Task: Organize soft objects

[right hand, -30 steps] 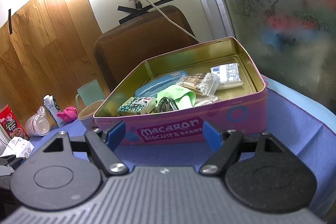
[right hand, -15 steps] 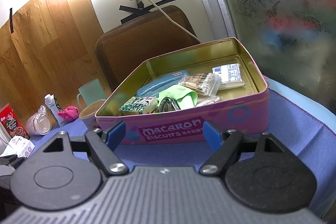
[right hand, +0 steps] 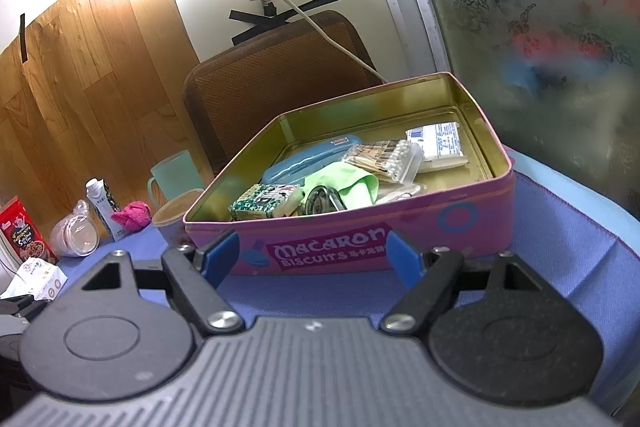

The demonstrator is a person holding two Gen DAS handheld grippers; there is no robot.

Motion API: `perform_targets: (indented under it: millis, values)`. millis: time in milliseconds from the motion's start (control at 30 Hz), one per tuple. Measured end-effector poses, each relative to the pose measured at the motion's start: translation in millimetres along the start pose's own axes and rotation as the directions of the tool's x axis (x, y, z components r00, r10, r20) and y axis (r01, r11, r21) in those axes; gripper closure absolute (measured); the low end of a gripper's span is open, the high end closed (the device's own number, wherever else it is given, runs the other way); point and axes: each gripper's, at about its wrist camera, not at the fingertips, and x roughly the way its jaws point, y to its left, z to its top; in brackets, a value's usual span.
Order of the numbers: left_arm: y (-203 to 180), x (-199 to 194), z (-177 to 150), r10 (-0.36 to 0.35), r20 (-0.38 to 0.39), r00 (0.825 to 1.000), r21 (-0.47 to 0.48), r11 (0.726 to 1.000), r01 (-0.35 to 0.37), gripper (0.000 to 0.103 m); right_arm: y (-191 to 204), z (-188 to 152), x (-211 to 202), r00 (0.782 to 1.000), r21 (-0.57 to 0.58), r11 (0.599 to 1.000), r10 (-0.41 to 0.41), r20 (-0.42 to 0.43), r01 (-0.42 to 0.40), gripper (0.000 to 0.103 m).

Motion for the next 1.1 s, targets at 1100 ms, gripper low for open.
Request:
perform_targets:
  millis: [1100]
  values:
    - [0.3, 2.4, 0.3, -0.007, -0.026, 1.000, -0.004, 1.000, 0.007, 0.000, 1.0, 0.3, -1.1, 1.000, -0.001, 1.000, 0.000, -0.002, 0.000, 0.020]
